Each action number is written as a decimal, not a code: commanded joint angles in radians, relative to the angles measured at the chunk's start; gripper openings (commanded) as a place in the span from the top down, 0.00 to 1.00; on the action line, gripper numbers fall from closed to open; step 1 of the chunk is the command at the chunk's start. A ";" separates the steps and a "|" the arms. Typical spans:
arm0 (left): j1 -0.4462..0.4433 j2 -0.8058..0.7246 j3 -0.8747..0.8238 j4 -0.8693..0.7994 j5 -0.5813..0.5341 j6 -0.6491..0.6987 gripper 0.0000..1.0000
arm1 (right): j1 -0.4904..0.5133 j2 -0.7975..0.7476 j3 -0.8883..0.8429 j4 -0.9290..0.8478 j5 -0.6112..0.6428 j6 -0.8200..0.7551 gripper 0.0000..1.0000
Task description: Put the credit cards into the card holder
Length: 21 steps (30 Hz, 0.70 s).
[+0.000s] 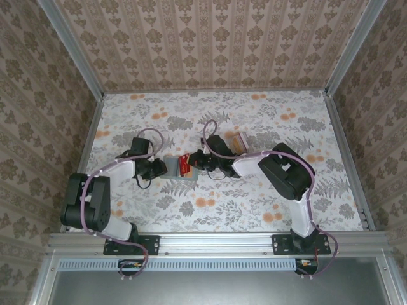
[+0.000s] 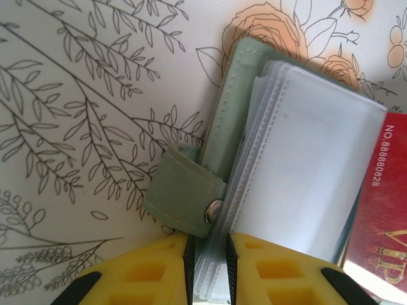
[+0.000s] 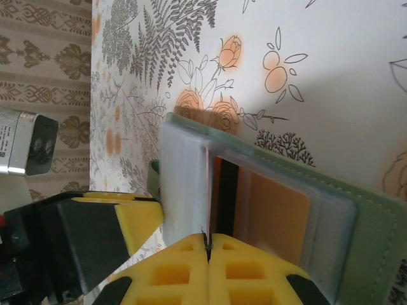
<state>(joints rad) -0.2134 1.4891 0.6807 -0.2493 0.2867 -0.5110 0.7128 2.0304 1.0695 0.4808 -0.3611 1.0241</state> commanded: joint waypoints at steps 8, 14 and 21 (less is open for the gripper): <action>0.003 0.014 -0.048 0.040 0.010 0.010 0.82 | 0.006 0.049 0.039 0.035 0.022 0.037 1.00; -0.004 0.005 -0.069 0.058 0.040 -0.011 0.82 | 0.023 0.061 0.059 0.026 0.019 0.037 1.00; -0.019 0.000 -0.076 0.058 0.040 -0.020 0.82 | 0.022 0.083 0.060 0.048 0.035 0.059 1.00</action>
<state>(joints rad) -0.2165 1.4834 0.6388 -0.1513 0.3149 -0.5224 0.7258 2.0972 1.1137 0.5175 -0.3462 1.0672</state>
